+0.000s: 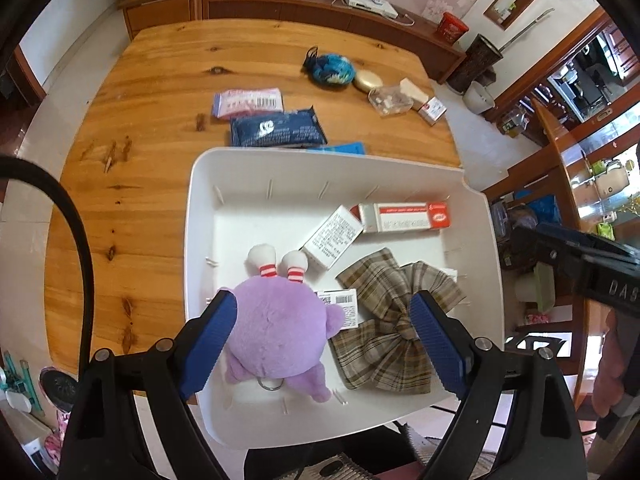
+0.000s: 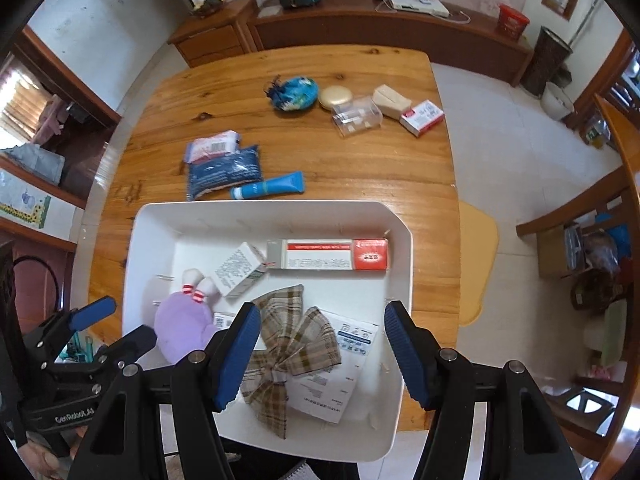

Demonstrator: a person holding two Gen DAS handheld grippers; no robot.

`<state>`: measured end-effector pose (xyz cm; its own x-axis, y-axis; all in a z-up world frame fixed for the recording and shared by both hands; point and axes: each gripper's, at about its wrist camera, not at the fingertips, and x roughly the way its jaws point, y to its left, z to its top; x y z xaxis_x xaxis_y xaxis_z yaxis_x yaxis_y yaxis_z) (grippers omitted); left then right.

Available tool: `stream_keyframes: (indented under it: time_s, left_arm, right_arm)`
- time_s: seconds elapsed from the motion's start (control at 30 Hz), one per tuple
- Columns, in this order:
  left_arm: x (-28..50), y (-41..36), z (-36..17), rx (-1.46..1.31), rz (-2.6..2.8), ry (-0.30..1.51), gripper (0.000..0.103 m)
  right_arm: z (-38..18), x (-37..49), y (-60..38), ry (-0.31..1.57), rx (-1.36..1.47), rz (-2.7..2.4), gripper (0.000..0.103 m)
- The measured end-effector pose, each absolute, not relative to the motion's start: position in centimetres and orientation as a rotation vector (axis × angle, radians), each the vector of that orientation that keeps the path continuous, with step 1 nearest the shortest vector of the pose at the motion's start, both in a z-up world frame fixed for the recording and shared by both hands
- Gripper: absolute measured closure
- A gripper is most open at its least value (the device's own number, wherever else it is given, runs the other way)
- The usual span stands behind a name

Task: Organize objects
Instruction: 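Move both tools from the tray toward the pink wipes and blue snack bag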

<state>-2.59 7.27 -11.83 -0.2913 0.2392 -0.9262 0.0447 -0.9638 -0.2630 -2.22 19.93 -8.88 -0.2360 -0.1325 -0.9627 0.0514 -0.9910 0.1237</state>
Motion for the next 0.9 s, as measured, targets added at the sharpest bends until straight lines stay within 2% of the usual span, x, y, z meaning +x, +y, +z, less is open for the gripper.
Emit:
stream_keyframes:
  time_s: [0.47,0.9]
  left_arm:
    - [-1.4,6.4,-7.7,-1.660,2.460,-0.402,0.011]
    - [-2.1,5.7,-2.5,-1.516,2.482,-0.226,0.011]
  right_arm:
    - [-6.2,0.8,18.8,-0.039,1.779,-2.389,0.037]
    - [-2.8,2.0,16.2,-0.112,1.682,-2.418,0.037]
